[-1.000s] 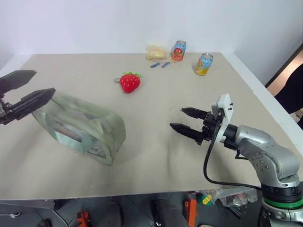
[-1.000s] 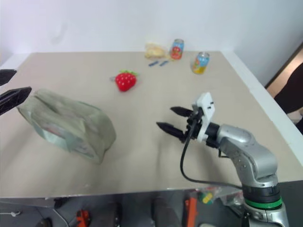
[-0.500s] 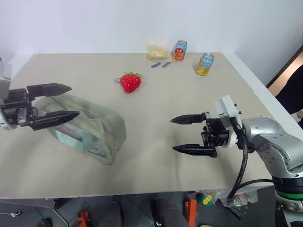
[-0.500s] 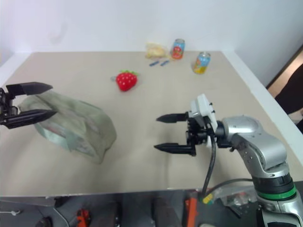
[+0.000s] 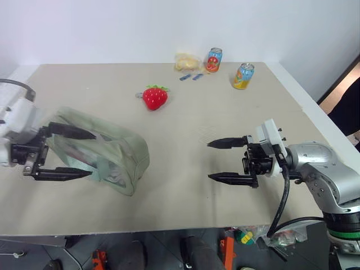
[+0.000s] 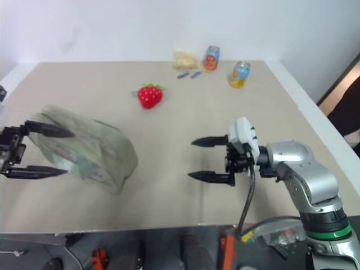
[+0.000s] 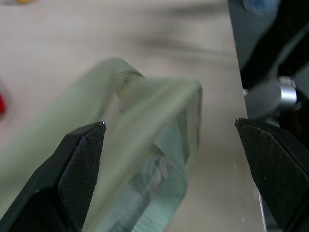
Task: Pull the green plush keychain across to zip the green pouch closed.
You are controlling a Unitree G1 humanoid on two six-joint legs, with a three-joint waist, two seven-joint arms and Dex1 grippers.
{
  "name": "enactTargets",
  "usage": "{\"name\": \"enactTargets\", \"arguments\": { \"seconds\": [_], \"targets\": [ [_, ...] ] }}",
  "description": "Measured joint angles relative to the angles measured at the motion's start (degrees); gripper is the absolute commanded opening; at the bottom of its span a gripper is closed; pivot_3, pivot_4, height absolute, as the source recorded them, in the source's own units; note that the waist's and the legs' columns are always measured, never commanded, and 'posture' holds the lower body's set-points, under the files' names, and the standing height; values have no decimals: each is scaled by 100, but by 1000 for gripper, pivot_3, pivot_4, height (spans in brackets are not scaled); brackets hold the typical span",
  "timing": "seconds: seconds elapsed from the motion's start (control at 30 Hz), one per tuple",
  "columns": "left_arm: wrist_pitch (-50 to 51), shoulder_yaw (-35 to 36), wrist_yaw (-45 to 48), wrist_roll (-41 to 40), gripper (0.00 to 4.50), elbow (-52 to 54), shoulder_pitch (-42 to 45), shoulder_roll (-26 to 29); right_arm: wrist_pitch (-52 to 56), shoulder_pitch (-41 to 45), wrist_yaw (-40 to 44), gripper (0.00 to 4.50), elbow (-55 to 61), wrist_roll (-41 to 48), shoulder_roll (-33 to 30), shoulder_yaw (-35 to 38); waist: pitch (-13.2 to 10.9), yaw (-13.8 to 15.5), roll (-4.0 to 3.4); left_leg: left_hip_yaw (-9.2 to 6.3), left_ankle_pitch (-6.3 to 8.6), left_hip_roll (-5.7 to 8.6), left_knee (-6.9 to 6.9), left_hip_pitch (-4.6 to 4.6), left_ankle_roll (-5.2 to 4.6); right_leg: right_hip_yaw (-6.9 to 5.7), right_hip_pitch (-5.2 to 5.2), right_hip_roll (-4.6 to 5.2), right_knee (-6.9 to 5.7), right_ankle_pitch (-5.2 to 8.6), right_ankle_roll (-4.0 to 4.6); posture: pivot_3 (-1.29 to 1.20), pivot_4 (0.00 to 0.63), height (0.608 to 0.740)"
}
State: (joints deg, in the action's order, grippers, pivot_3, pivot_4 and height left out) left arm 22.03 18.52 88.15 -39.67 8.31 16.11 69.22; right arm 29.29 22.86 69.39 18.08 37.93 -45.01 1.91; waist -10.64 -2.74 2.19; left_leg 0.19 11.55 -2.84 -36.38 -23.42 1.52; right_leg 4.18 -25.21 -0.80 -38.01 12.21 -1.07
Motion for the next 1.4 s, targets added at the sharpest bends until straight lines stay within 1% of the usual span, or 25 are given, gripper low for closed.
{"name": "enactTargets", "arguments": {
  "seconds": [0.13,0.23,0.37,0.5,0.53,0.63,0.7,0.83,0.87,1.0,1.13,1.27,1.4],
  "targets": [
    [-322,-492,44,340,4467,-242,396,-178,29,6,-120,4500,95,5,49,-7,0,1,0,-1,-1,0,-9,0,0,1,1,-1,-8,-1,-1,0,150,740],
    [-438,-722,117,492,4467,-348,596,-289,31,-22,-195,4500,169,4,55,-4,0,-3,0,0,-1,0,-10,-1,0,3,0,-2,-10,-1,-2,0,150,740],
    [-578,-1002,362,671,3379,-514,799,-308,41,-161,-306,4500,272,4,55,0,0,-1,0,-4,0,0,-7,-2,0,2,-1,-4,-11,2,-1,0,150,740],
    [-667,-1174,393,813,2032,-727,1045,-312,44,-220,-401,4500,332,2,53,7,0,-4,1,-5,0,0,-7,-1,0,2,0,-6,-13,3,-1,0,150,740],
    [-690,-1204,396,831,1539,-759,1079,-312,44,-237,-438,4500,347,2,53,8,0,-3,0,-5,0,0,-7,-1,0,3,-1,-6,-13,2,-1,0,150,740],
    [-825,-1308,404,962,692,-851,1164,-316,44,-250,-486,4500,373,4,53,9,0,-1,0,-5,0,0,-8,0,-1,3,1,-6,-14,2,-1,0,150,740],
    [-952,-1398,402,1106,29,-938,1221,-365,44,-257,-520,4500,385,3,53,11,0,0,0,-5,-1,0,-9,1,0,2,1,-6,-14,2,-2,0,150,740],
    [-1019,-1617,245,1373,29,-972,1543,-656,40,-261,-592,4500,419,1,64,11,1,2,1,-6,-1,2,-15,0,0,3,6,-5,-15,1,-3,0,150,740],
    [-935,-1670,114,1416,29,-951,1719,-819,35,-254,-608,4500,420,0,93,9,1,19,1,-9,-1,4,-18,-2,-1,3,7,-5,-15,0,-5,0,150,740],
    [-512,-1933,-278,1514,29,-781,2172,-1191,22,-232,-634,4500,423,-8,152,-4,1,23,2,-12,-1,9,-25,-7,0,6,10,-4,-14,-2,-14,0,150,740],
    [-79,-2268,-670,1624,29,-484,2690,-1628,5,-206,-708,4500,426,-39,191,-24,1,19,2,-16,-1,13,-28,-11,0,7,11,-5,-14,-16,-40,0,150,740],
    [176,-2625,-1011,1859,29,-405,3158,-2090,-35,-207,-834,4500,421,-137,256,-40,1,19,2,-22,-1,13,-28,-10,-1,6,13,-8,-16,-18,-42,0,150,740],
    [248,-3004,-1300,2180,29,-379,3386,-2481,-82,-202,-993,4500,407,-225,318,-33,1,15,2,-23,-1,13,-28,-9,-1,7,13,-9,-17,-18,-43,0,150,740]
  ]
}}
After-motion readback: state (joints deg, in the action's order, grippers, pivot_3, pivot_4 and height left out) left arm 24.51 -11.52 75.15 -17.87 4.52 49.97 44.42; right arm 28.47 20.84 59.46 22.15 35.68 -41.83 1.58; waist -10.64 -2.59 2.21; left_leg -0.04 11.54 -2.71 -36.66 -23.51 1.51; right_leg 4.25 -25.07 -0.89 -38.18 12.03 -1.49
